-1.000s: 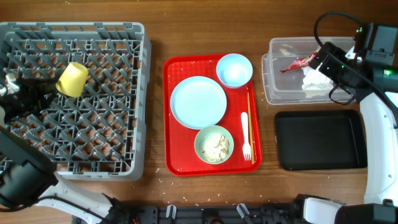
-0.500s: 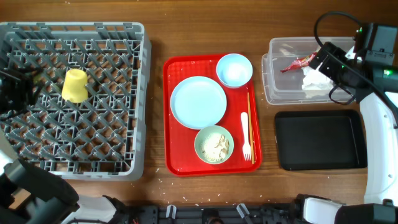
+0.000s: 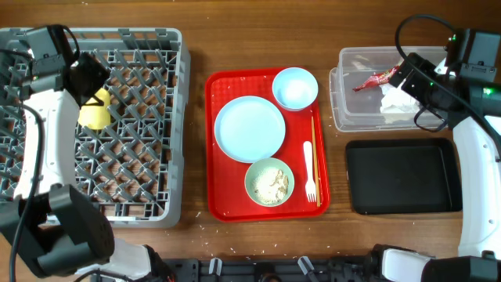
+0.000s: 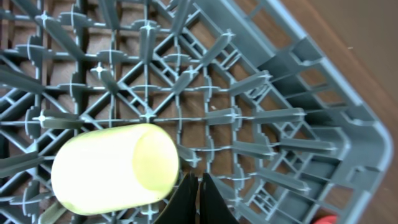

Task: Sort waste into correct bins and load items into the dishwasher rack
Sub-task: 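Carry the yellow cup to the dish rack and set it down, then grasp the light-blue bowl on the tray with the left gripper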

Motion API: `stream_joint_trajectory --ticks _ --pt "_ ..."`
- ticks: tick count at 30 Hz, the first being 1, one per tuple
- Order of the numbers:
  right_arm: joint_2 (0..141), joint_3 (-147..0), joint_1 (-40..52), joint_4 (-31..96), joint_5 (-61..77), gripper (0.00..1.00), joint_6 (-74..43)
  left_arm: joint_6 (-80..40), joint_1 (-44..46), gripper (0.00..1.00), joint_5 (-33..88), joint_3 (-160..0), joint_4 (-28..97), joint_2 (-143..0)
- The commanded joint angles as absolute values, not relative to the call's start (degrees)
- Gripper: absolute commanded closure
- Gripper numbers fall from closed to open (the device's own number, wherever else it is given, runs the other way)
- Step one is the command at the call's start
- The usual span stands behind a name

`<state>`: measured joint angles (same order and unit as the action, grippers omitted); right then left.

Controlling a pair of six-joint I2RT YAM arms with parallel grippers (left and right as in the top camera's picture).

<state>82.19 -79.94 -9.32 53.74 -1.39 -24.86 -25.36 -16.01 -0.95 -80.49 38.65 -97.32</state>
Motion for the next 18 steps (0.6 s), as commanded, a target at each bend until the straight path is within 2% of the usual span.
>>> stream_joint_trajectory --ticks 1,12,15,18 --pt "82.4 -80.9 -9.2 53.6 -2.2 0.0 -25.5 -24.0 -16.1 0.96 -2.9 -80.5 39.7 -101.1" --pt "82.4 -80.9 -9.2 53.6 -2.2 0.0 -25.5 -26.3 -24.6 0.96 -1.9 -80.5 46.2 -100.7" --pt "82.4 -80.9 -9.2 53.6 -2.2 0.0 -25.5 -29.5 -28.9 0.96 2.2 -80.5 49.2 -96.3" --pt "82.4 -80.9 -9.2 53.6 -2.2 0.0 -25.5 -29.6 -32.8 0.96 14.1 -80.5 50.0 -91.6"
